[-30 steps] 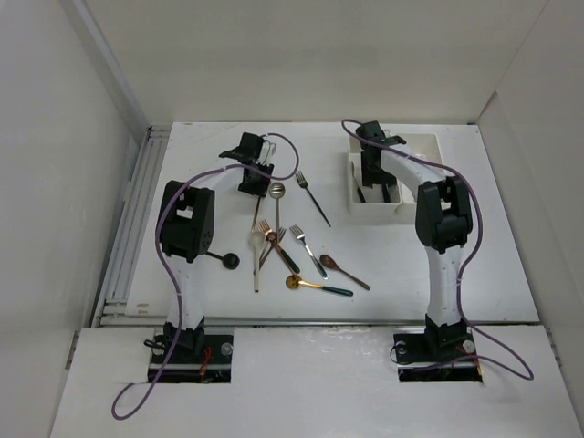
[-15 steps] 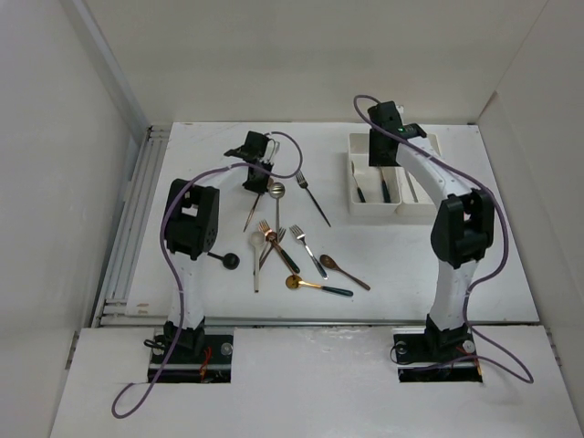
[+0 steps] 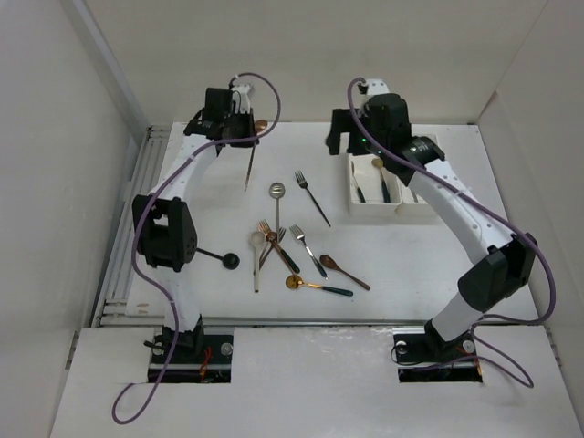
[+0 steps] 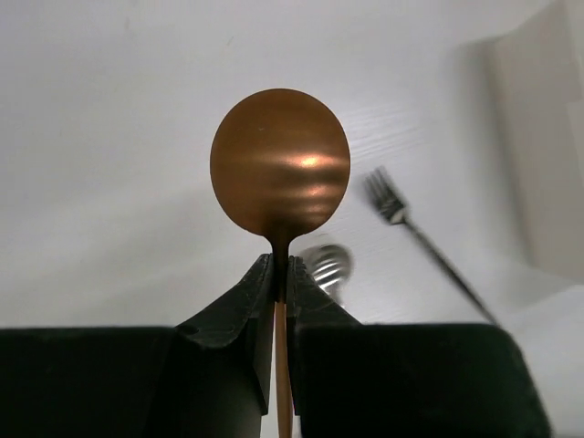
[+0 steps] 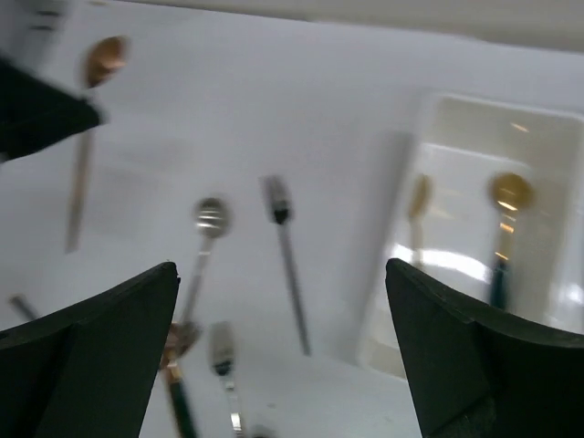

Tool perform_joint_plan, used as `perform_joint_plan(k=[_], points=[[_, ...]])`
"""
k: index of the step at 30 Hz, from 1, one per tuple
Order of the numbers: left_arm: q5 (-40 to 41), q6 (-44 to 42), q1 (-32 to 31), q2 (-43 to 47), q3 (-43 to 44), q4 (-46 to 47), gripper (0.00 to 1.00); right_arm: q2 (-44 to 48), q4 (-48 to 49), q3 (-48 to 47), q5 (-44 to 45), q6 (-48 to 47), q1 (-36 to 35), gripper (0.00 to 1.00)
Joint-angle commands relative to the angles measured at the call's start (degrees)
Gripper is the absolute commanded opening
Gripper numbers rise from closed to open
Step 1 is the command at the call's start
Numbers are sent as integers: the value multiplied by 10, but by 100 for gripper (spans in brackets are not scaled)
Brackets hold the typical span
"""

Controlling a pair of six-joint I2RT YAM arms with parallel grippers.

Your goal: Sort the eating utensils into containers

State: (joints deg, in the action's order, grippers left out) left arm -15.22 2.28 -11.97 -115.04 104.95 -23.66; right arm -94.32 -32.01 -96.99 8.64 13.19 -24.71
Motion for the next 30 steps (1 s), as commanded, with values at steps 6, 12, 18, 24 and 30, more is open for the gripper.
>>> perform_joint_plan(k=[6, 12, 18, 24, 30], points=[[-199, 89, -11, 110, 33, 77, 0, -37, 250, 15, -284, 92, -89, 100], [-232, 114, -11, 140, 11, 95, 0, -96, 287, -22, -328, 147, -97, 97], [-249, 132, -11, 166, -24, 112, 0, -124, 323, -34, -340, 177, -97, 89], [-279, 166, -11, 171, -45, 137, 0, -164, 328, -50, -329, 210, -97, 74], [-295, 188, -11, 171, -55, 155, 0, -202, 328, -80, -334, 236, -97, 52]])
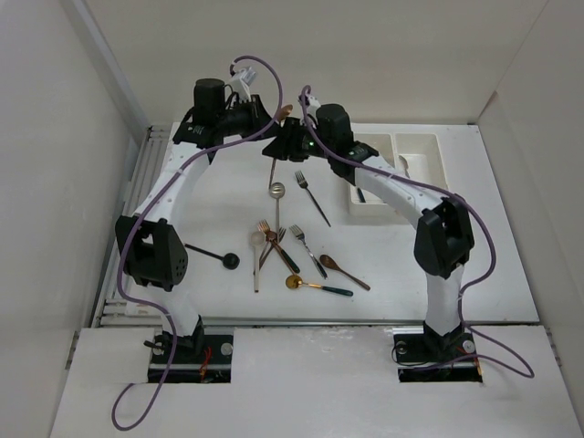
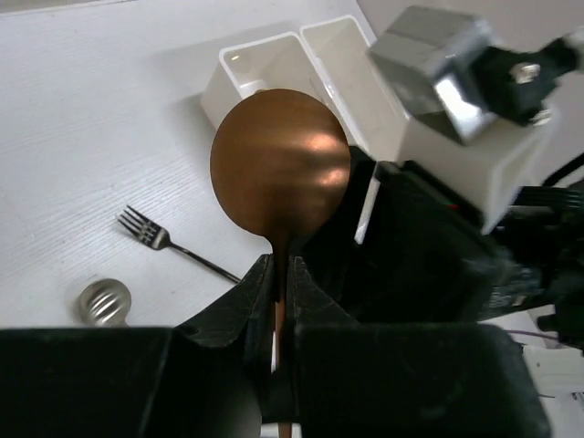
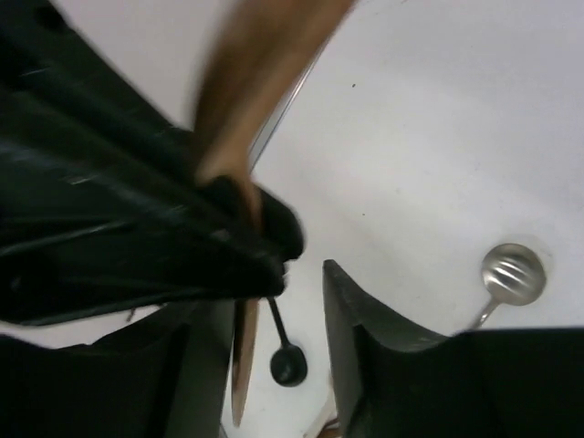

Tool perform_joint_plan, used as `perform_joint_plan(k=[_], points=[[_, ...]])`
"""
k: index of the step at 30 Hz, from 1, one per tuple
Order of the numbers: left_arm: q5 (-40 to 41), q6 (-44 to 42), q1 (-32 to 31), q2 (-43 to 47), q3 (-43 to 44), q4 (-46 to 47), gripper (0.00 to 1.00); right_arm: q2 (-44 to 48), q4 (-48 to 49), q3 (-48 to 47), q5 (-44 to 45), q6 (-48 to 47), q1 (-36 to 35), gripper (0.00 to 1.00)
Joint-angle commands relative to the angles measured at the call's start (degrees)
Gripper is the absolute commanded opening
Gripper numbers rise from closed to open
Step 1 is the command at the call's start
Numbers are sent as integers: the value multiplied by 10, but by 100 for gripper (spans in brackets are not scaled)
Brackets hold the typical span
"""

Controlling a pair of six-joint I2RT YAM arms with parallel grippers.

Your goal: Sort the eating utensils into containers

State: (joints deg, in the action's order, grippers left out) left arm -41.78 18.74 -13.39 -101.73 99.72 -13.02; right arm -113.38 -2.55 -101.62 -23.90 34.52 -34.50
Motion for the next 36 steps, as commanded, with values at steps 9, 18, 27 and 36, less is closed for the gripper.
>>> perform_joint_plan(k=[9, 18, 27, 36], points=[[12, -5, 3, 38, -3, 23, 49, 34, 27, 0, 50, 30, 14, 0], [99, -39, 3, 38, 7, -14, 100, 49, -283, -59, 346, -127, 75, 0], [139, -50, 8, 33, -4, -25, 100, -2, -363, -20, 523, -219, 153, 0], [174, -62, 8, 28, -53, -14, 100, -76, -295, -18, 491, -232, 171, 0]])
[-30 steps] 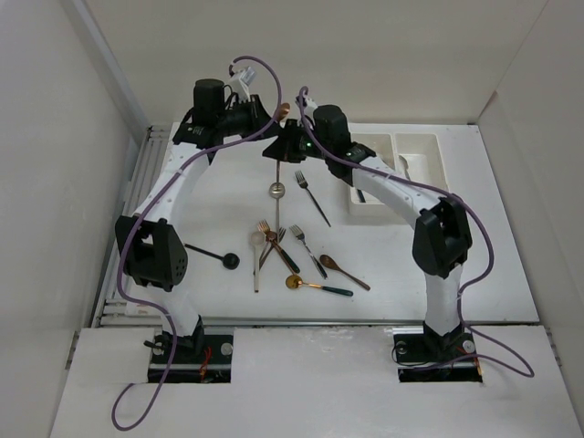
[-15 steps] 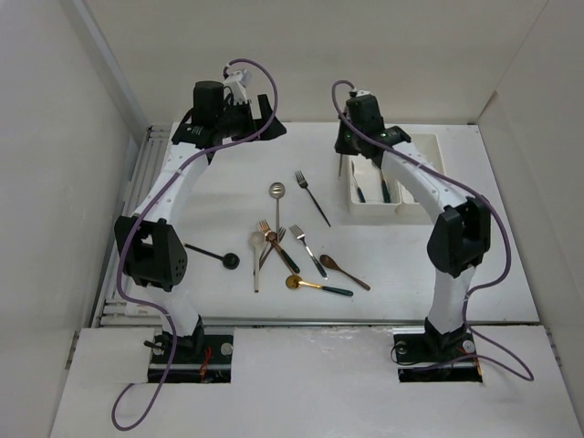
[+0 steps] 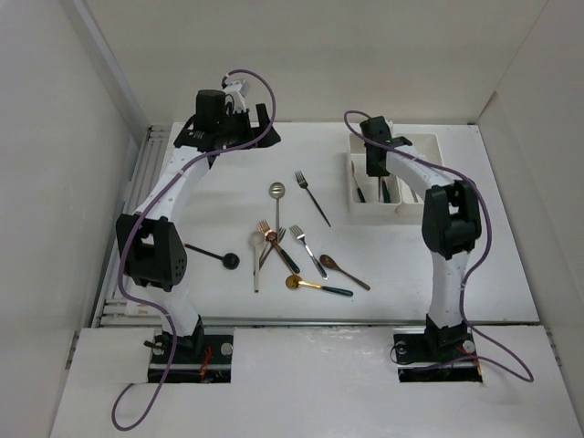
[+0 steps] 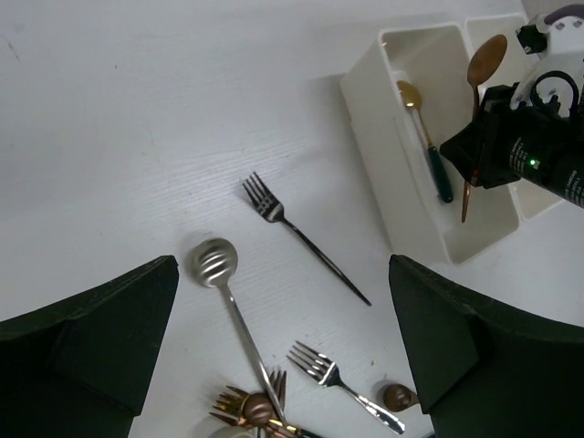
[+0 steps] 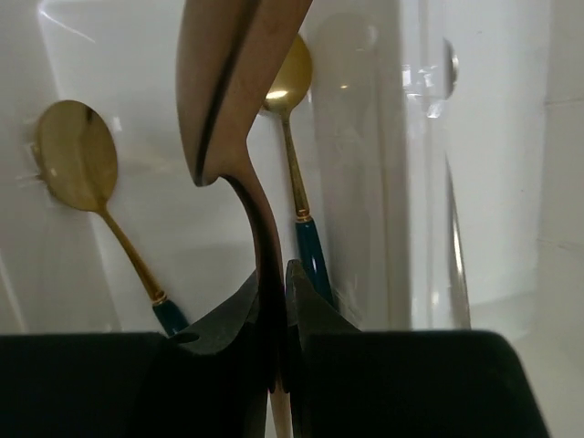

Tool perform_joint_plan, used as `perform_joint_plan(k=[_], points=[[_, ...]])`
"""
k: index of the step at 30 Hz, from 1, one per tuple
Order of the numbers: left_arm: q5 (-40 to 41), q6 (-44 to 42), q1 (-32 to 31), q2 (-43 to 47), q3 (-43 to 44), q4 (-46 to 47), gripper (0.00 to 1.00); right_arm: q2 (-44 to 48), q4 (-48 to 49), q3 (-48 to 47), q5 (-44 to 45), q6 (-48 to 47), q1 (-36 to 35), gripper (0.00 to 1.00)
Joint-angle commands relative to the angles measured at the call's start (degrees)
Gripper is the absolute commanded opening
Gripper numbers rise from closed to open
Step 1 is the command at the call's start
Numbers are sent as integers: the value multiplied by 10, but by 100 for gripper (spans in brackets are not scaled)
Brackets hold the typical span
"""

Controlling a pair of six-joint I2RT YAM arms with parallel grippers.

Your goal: Sort the eating utensils into containers

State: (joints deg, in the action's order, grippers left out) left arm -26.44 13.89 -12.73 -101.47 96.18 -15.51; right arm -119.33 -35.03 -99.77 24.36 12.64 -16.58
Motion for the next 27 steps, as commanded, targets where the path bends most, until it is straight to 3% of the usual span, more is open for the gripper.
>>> perform_joint_plan(k=[1, 3, 7, 8, 11, 18, 21, 27], points=[[21, -18, 2, 25, -23, 11, 100, -37, 12, -44, 9, -13, -8, 0], [45, -25, 2, 20, -38, 11, 100, -49, -1, -54, 14, -8, -8, 0], [81, -57, -4, 6, -65, 4, 95, -55, -7, -49, 20, -8, -8, 28], [82, -73, -12, -1, -65, -1, 95, -50, -12, -43, 20, -8, -8, 39], [87, -91, -33, -16, -88, -19, 92, -34, -12, -43, 20, -8, -8, 53], [66, -113, -79, -63, -102, -30, 72, 6, -27, -59, 25, -3, -8, 58], [100, -113, -93, -86, -108, -36, 69, 31, -32, -52, 25, 4, -8, 60], [146, -101, -105, -128, -108, -54, 54, 88, -27, -16, 31, 15, -8, 63]])
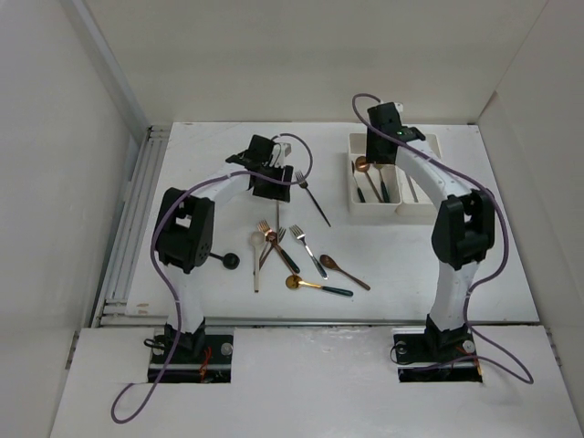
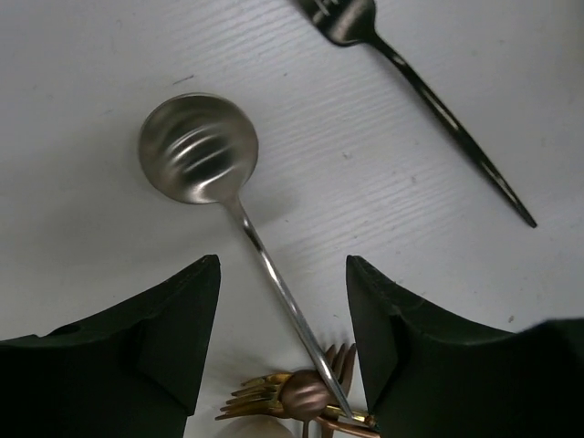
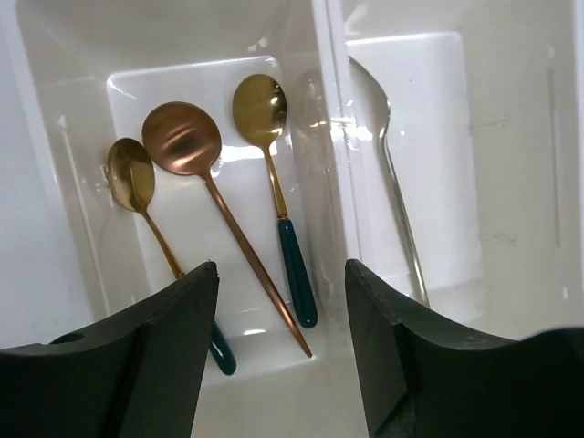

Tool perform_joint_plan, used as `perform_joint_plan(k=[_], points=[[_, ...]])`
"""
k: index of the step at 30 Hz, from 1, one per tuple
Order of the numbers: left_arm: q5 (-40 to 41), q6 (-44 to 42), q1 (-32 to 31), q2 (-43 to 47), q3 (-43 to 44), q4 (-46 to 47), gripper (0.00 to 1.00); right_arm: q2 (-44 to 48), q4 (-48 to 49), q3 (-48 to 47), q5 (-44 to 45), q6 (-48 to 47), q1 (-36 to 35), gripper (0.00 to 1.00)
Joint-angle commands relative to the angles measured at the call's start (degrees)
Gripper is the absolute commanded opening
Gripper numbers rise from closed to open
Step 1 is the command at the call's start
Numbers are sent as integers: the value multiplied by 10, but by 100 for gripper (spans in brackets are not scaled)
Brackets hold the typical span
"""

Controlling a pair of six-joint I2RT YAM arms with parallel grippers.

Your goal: Sort the eating utensils into containers

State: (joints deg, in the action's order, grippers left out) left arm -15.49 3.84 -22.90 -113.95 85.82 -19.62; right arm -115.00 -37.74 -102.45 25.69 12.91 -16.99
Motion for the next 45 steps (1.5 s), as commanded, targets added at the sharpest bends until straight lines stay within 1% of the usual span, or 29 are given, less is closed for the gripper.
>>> perform_joint_plan(k=[1, 3, 5, 11, 14, 15, 16, 19, 23, 25, 27, 31, 32, 33, 34, 35, 36, 37, 38, 39, 40, 41, 42, 44, 45], points=[[42, 6, -9, -3, -5, -19, 54, 45, 0, 16, 17, 12, -4, 63], [58, 12, -9, -12, -5, -19, 54, 56, 6, 27, 17, 18, -4, 64], [63, 12, -15, -27, -5, -24, 47, 64, 12, 35, 23, 18, -4, 64], [75, 17, -46, -43, -37, -24, 46, 87, 12, 52, 33, 18, -4, 64], [75, 23, -46, -50, -49, -24, 41, 94, 12, 52, 38, 18, -4, 64], [82, 23, -46, -55, -49, -24, 37, 100, 12, 52, 38, 18, -4, 64], [87, 23, -46, -62, -49, -24, 22, 105, 12, 52, 44, 18, -4, 64], [92, 37, -41, -78, -33, -30, 1, 111, 12, 57, 44, 18, -4, 66], [105, 42, -30, -103, 9, -50, 0, 129, 12, 62, 44, 18, -4, 66], [79, 43, -22, -109, 32, -56, 0, 134, 12, 62, 44, 18, -4, 66], [59, 37, -16, -97, 50, -61, 0, 145, 6, 62, 44, 23, -4, 66], [-1, 26, -4, -69, 123, -85, 0, 176, 19, 70, 25, 5, -20, 66], [-32, 26, 4, -59, 164, -90, 0, 183, 27, 70, 8, -2, -36, 68], [-49, 26, 4, -59, 186, -90, 0, 190, 47, 79, -5, -9, -45, 74], [-64, 26, 13, -50, 205, -97, 0, 202, 57, 85, -24, -24, -55, 78], [-90, 34, 18, -37, 241, -97, 0, 202, 69, 85, -76, -31, -66, 83], [-103, 34, 27, -30, 255, -97, 0, 209, 80, 90, -109, -31, -86, 90], [-114, 41, 27, -22, 267, -97, 0, 209, 104, 90, -141, -36, -97, 100], [-132, 41, 34, -10, 273, -81, 0, 209, 116, 90, -176, -30, -106, 100], [-139, 49, 39, 13, 273, -71, 0, 209, 151, 90, -240, -6, -120, 100], [-144, 58, 39, 28, 268, -58, 0, 209, 174, 90, -277, -6, -125, 100], [-151, 64, 39, 42, 260, -43, 0, 209, 201, 99, -312, 25, -125, 100], [-162, 69, 39, 71, 235, -10, 0, 202, 230, 105, -373, 45, -133, 100], [-169, 86, 39, 101, 205, 27, 0, 189, 305, 118, -420, 91, -140, 100], [-169, 92, 39, 114, 178, 57, 0, 182, 318, 118, -431, 103, -140, 100]])
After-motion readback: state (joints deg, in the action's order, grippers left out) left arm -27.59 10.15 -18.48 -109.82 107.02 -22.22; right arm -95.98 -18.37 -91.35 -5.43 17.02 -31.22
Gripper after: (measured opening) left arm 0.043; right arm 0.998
